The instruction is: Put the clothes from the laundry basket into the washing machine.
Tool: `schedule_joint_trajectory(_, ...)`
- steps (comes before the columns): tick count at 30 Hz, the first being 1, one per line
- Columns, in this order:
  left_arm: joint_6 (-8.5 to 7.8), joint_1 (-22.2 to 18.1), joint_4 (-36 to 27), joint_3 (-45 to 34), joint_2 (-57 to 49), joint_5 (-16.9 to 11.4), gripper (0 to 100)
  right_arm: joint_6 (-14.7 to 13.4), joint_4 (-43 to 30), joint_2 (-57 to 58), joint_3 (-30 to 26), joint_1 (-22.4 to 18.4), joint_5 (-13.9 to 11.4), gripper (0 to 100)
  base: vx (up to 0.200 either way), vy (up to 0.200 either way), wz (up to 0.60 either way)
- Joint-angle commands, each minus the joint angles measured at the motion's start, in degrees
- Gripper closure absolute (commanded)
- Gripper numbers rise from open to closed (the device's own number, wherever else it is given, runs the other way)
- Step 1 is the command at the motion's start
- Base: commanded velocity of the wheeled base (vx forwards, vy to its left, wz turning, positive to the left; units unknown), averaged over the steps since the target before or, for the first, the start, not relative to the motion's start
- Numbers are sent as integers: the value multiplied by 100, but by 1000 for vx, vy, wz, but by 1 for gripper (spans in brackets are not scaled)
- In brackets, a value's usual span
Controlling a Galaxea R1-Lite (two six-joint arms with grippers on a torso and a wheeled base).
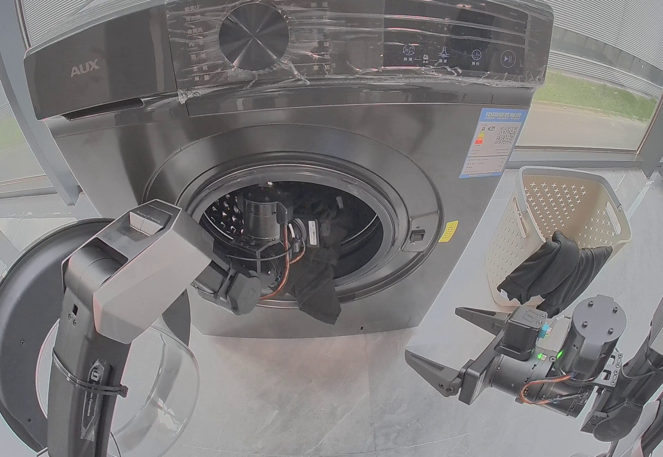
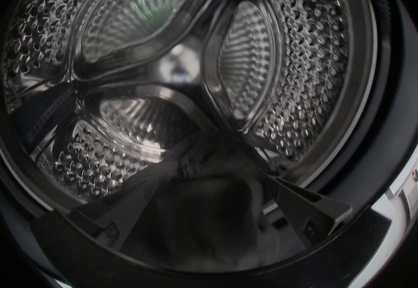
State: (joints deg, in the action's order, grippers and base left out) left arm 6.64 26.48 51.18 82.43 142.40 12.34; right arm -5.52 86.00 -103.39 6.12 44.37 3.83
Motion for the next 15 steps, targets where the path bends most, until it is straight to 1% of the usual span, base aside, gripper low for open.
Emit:
schedule_joint_trajectory(1,-49,182,-196,-808,-423,-82,0,-1,4,3,-58,10,-58,0,0,0,0)
schedule_joint_trajectory(4,-76,200,-231,-913,-379,-91,0,7,39,3,-67,10,-58,0,0,0,0)
schedule_joint_trajectory(9,-172,165,-161,-896,-89,-91,0,16,153,3,-93,10,-66,0,0,0,0)
schedule_joint_trajectory(15,-190,147,-117,-773,218,-91,0,16,153,-6,-102,10,-66,0,0,0,0)
